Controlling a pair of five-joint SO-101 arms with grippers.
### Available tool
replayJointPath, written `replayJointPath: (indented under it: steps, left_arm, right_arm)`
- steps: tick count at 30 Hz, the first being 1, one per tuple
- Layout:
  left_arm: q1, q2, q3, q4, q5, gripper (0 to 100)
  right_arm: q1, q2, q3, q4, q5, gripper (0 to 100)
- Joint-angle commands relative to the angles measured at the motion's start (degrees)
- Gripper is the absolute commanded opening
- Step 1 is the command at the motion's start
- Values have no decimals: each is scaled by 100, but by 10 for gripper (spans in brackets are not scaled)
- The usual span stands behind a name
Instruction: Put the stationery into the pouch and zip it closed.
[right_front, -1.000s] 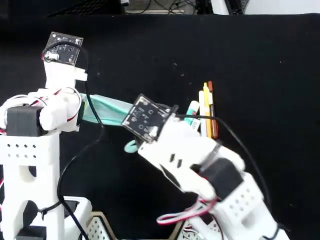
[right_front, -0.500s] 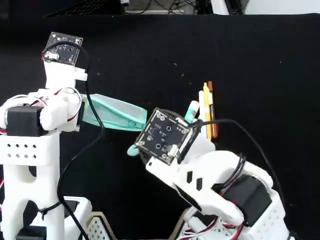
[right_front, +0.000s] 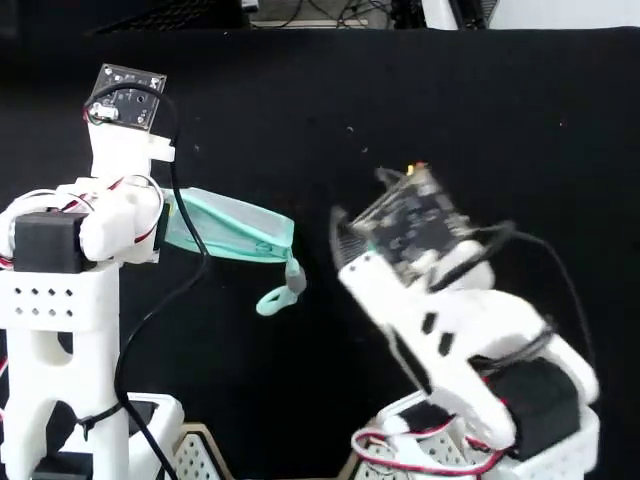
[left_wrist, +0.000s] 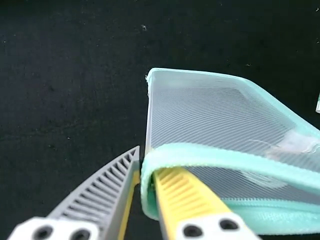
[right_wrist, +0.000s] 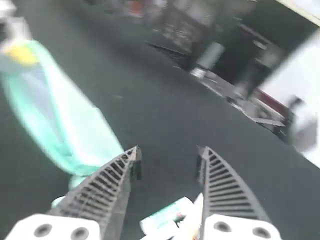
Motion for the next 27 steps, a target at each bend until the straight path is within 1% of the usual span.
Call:
replayJointPath:
  steps: [1,4,6,10,12,14,16,27]
  left_arm:
    - [-22,-9,4,-62,35,30]
    - [-22,-9,4,-62,35,30]
    - [-22,-9,4,-62,35,30]
    - [-22,-9,4,-62,35,30]
    - [-22,-9,4,-62,35,30]
    - [-22,-9,4,-62,35,30]
    - [-22,-9,4,-62,35,30]
    - [-31,-35,242,-97,9,30]
  right_arm:
    - [1011,330,198,-114,-308,182]
    - [1424,971,927,-273,-457,202]
    - [1512,1534,1393,-695,-501,201]
    - [1371,2703,1807,-1714,-501,197]
    - [1301,3301,1798,-2048,-501,165]
    - [1240,3881,1719,-2268,-651,140]
    - [1248,4453,1552,-2347,-809,139]
    - [1257,6976,-136,-2233,-1565,138]
